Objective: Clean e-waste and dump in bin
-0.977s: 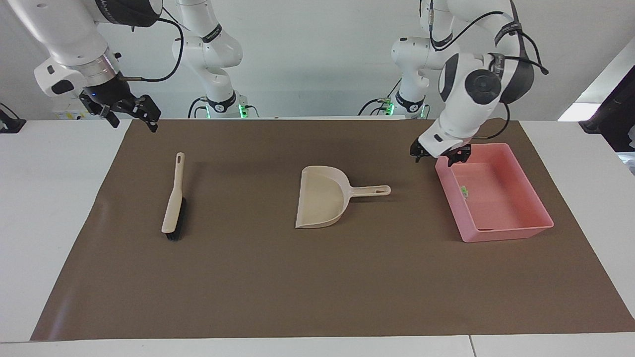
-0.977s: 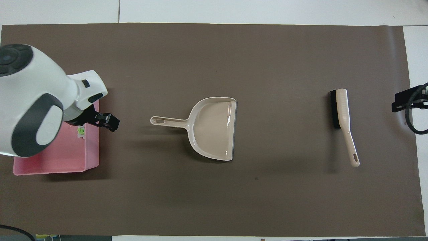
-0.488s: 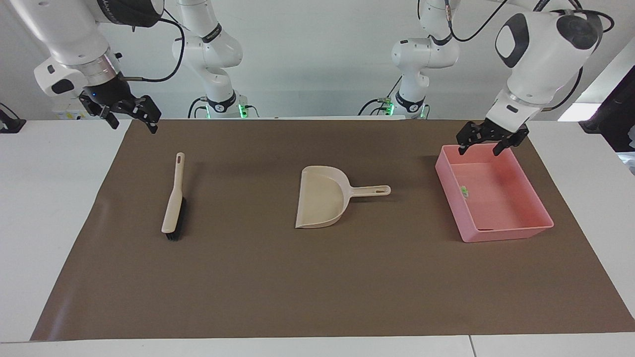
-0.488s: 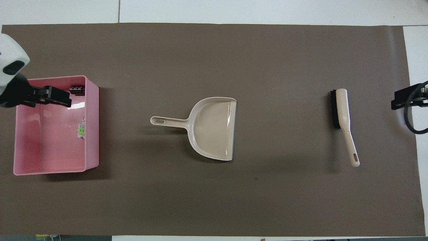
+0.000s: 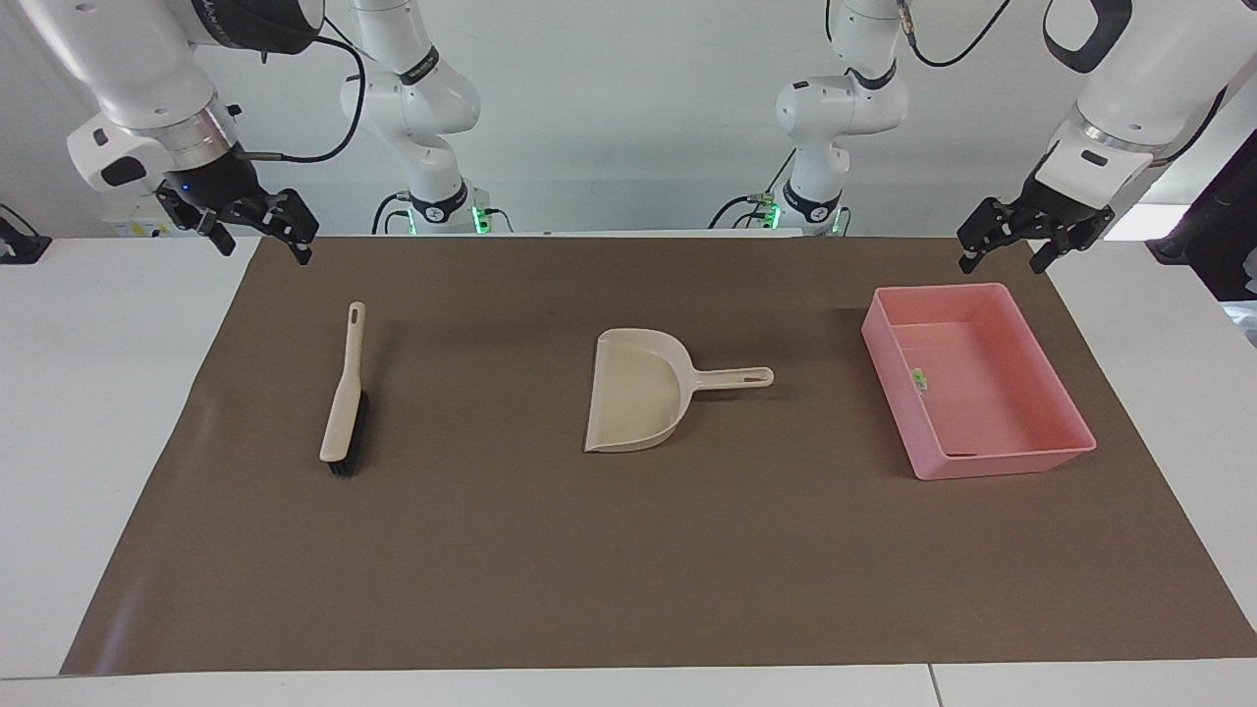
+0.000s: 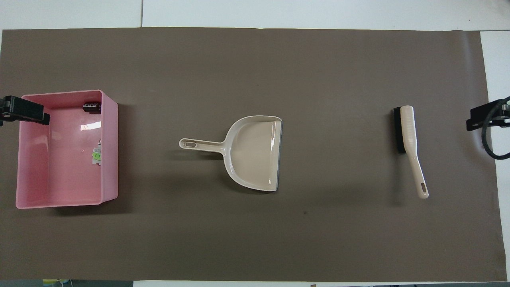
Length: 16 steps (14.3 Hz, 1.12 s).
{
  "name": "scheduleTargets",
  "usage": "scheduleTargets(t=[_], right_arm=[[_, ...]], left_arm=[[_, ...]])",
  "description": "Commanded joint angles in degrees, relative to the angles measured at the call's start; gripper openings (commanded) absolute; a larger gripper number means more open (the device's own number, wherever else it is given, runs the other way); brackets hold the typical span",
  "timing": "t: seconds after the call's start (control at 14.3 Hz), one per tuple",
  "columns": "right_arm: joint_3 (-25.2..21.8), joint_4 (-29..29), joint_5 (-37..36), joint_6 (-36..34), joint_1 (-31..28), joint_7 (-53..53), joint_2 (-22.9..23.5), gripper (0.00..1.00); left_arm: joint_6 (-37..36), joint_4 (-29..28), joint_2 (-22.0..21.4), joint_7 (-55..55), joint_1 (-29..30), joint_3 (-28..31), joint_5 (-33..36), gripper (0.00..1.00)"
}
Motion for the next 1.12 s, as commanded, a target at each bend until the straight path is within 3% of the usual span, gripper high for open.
scheduleTargets(t=[0.0,0.56,1.05], right_arm=[[0.35,-0.84,0.29,1.06,-0.91,-1.28,-0.39,1.0],[0.35,-0.84,0.2,1.06,-0.91,-1.2,-0.39,1.0],[0.35,-0.84,0.29,1.06,-1.0,-1.28,-0.39,1.0]], left_arm=[[-1.7,1.57,0.73,1.13,0.56,-0.55,-0.58,1.0],[-1.78,1.22,0.29,5.17,1.26,-0.47,-0.4,1.0],[-6.35,0.51,-1.03,4.91,-0.94,1.64,0.39,1.0]])
